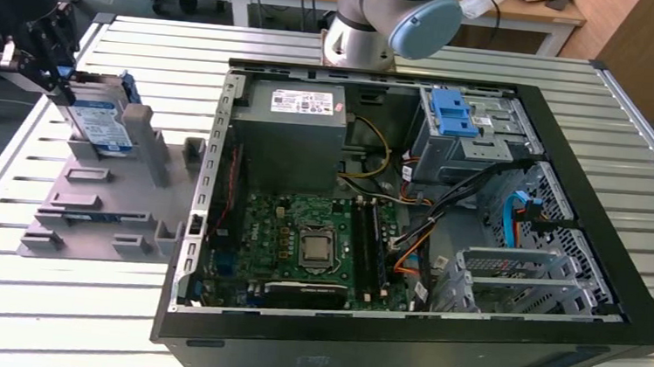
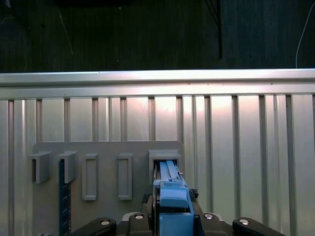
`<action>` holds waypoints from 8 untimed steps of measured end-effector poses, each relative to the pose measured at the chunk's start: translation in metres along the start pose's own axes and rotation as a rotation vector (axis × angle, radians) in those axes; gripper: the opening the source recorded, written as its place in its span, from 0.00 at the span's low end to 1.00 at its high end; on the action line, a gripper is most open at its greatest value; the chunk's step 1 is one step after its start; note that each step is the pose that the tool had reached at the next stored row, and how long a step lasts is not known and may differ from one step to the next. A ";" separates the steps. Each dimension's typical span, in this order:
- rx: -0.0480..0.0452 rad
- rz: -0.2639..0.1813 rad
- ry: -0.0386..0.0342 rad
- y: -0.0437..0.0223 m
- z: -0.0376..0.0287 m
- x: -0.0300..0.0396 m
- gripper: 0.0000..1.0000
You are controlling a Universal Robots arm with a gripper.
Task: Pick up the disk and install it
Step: 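Pick up the disk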
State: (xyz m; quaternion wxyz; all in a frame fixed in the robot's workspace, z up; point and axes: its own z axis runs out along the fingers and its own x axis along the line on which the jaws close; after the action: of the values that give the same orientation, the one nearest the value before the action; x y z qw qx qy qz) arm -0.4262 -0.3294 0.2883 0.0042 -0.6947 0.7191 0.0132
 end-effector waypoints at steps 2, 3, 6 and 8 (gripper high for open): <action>0.0002 0.000 -0.0001 0.0000 0.0000 0.0000 0.36; 0.0004 0.000 -0.0001 0.0000 -0.0002 0.0000 0.36; 0.0000 0.000 0.0000 0.0000 -0.0017 0.0000 0.36; 0.0002 0.000 -0.0001 0.0000 -0.0028 -0.0001 0.36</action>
State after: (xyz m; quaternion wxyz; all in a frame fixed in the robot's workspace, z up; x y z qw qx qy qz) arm -0.4262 -0.3293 0.2911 0.0044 -0.6947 0.7191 0.0132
